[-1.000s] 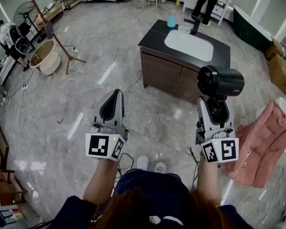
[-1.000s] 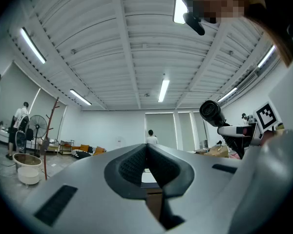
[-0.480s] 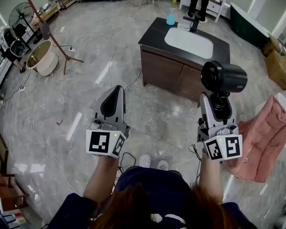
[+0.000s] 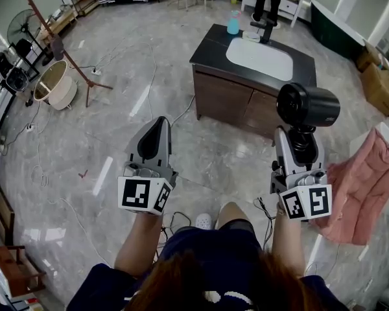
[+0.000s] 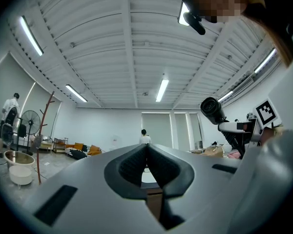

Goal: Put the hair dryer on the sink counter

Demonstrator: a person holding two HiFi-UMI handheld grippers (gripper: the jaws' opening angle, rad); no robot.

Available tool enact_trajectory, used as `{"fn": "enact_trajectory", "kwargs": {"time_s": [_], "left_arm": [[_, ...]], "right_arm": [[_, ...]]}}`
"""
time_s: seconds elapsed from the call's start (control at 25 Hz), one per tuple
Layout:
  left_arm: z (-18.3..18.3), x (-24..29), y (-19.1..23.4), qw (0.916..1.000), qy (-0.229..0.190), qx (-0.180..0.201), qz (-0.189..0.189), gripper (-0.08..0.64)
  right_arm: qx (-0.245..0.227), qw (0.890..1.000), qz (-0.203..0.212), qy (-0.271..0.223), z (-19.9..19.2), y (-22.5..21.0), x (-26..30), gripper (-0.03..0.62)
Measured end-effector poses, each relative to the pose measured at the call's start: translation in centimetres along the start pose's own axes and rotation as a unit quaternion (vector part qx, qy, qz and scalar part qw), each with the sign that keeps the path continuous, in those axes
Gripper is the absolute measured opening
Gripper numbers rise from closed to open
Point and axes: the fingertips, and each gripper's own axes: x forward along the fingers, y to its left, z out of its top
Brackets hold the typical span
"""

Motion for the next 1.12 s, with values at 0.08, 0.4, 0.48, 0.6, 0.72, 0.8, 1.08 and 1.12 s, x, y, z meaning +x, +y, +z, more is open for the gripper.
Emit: {"fn": "enact_trajectory", "kwargs": {"time_s": [0.08,0.4,0.48,0.6,0.72,0.8,1.08,1.12], "left_arm": [[-0.4,1.2,0.5,1.0,0.001,0.0,0.001,0.018],[-2.9,11.4,2.7,0.9997,0.005,-0.001,0.025,0.018],[-3.5,14.8,3.4,0.9995,0.005,-0.001,0.033,0.018],[-4.2,20.4,3.8,0.999,-0.001,-0.001,0.046,0.018],[-5.0,26.2,3.6,0.9982,-0.006,0.0,0.06,0.018],[-5.4,29.6,3.3,0.9975,-0.007,0.0,0.07,0.018],[-7.6,37.7,2.3,0.9966,0.0,0.0,0.082,0.018],[-7.8,38.5,2.4,0.9965,0.0,0.0,0.083,0.018]], "right_arm": [[0.004,1.0,0.001,0.0,-0.5,-0.5,1.3,0.293],[0.014,1.0,0.021,0.001,-3.3,-6.7,10.9,0.293],[0.016,0.999,0.027,0.003,-4.1,-9.0,14.2,0.293],[0.018,0.999,0.039,0.004,-4.9,-13.1,19.2,0.293],[0.018,0.999,0.051,0.002,-5.4,-17.9,23.8,0.293],[0.02,0.998,0.059,0.004,-5.8,-20.7,26.5,0.293],[0.03,0.996,0.078,0.01,-7.8,-26.7,32.9,0.293],[0.031,0.996,0.08,0.011,-8.1,-27.2,33.5,0.293]]}}
